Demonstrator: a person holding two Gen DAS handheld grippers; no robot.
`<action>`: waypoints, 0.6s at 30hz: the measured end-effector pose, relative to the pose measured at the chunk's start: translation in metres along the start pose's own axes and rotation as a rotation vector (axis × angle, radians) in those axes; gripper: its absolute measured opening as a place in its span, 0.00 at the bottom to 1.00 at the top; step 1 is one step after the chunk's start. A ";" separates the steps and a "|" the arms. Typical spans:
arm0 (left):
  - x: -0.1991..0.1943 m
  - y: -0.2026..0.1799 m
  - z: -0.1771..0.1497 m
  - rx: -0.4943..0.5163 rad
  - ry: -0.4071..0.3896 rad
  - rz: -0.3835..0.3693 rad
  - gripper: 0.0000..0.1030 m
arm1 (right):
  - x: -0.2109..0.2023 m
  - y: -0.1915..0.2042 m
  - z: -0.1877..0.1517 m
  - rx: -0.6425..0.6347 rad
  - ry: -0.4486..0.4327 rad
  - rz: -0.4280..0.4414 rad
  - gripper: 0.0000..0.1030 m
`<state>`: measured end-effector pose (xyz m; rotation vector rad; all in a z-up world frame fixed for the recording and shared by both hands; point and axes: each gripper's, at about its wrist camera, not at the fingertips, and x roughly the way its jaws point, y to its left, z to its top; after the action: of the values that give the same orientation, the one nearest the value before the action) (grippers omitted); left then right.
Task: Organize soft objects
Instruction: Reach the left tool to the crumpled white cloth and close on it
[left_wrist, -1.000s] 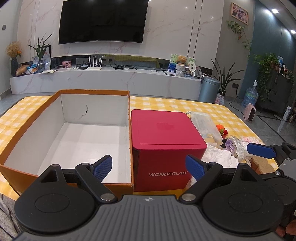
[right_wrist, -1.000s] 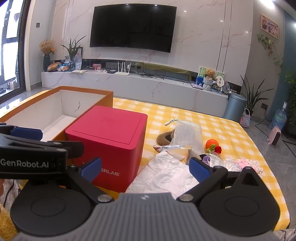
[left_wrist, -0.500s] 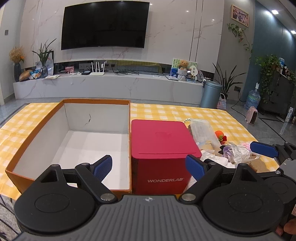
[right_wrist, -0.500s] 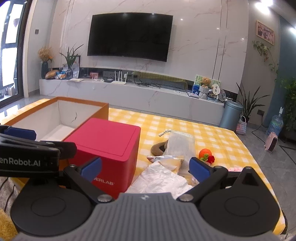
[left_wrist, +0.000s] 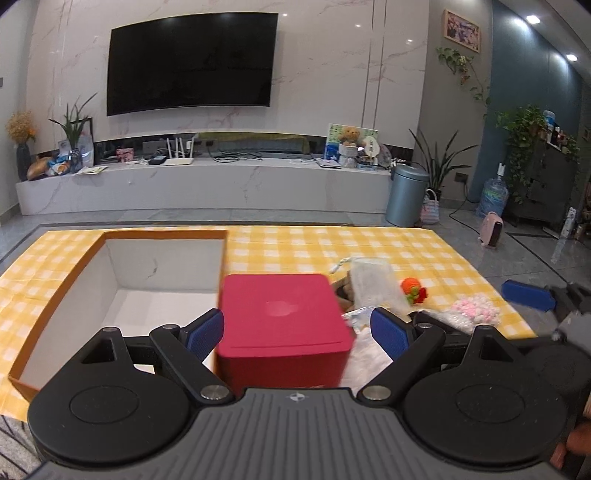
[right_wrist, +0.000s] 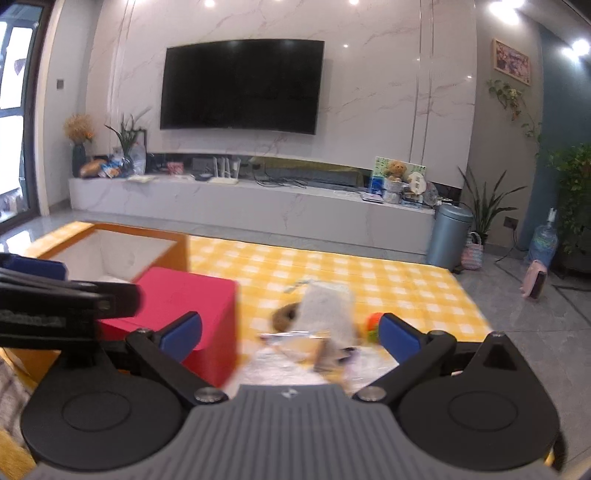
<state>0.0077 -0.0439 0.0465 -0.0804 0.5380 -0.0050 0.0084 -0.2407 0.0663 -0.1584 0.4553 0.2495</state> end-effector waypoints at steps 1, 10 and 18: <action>0.001 -0.003 0.002 0.004 0.004 -0.005 1.00 | 0.001 -0.010 0.004 0.001 0.012 -0.036 0.97; 0.027 -0.049 0.000 0.140 0.057 -0.071 1.00 | 0.043 -0.134 0.016 0.354 0.289 -0.206 0.97; 0.067 -0.077 -0.023 0.258 0.231 -0.265 1.00 | 0.066 -0.164 -0.043 0.538 0.373 -0.091 0.97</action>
<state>0.0551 -0.1241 -0.0015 0.1029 0.7495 -0.3454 0.0924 -0.3933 0.0145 0.3068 0.8670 -0.0004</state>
